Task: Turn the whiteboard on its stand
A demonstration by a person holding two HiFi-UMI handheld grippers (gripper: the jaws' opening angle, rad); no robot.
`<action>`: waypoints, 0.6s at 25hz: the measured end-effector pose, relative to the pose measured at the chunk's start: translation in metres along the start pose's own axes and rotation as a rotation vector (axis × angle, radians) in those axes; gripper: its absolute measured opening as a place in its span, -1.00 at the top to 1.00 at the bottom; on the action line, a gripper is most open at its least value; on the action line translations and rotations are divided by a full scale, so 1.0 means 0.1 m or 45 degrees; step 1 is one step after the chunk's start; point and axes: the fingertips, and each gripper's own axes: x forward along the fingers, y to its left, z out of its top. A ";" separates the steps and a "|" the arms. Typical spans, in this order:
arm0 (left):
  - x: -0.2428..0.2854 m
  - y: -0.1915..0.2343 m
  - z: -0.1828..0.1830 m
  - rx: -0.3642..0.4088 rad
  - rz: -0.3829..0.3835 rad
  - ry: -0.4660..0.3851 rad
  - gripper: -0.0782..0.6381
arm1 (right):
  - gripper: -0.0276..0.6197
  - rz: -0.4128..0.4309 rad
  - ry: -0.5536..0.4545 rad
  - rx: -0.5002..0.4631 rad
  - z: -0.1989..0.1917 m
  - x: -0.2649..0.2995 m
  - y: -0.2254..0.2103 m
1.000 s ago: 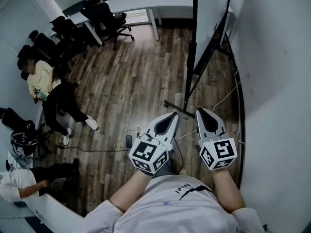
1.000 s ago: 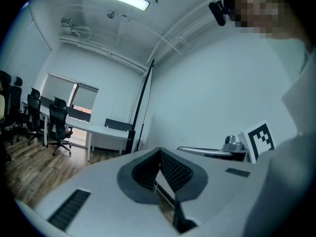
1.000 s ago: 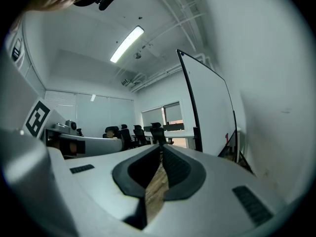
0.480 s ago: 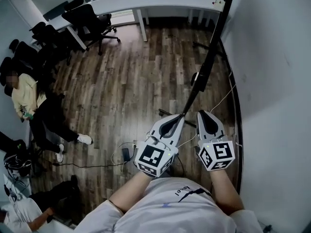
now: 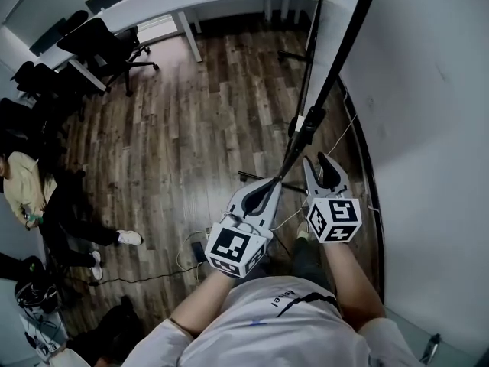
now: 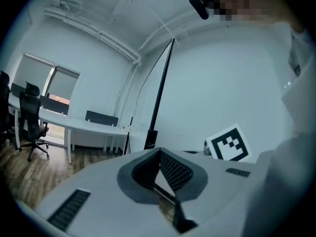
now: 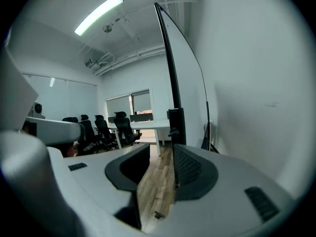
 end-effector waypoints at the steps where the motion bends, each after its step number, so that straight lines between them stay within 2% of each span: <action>1: 0.04 0.04 0.00 0.000 0.004 0.000 0.75 | 0.47 -0.010 0.010 0.006 -0.04 0.10 -0.06; 9: 0.25 0.27 0.03 -0.024 0.080 0.026 0.75 | 0.20 -0.057 0.132 0.001 -0.38 0.81 -0.37; 15: 0.34 0.33 0.01 -0.026 0.113 0.043 0.75 | 0.18 -0.116 0.177 -0.028 -0.55 1.07 -0.51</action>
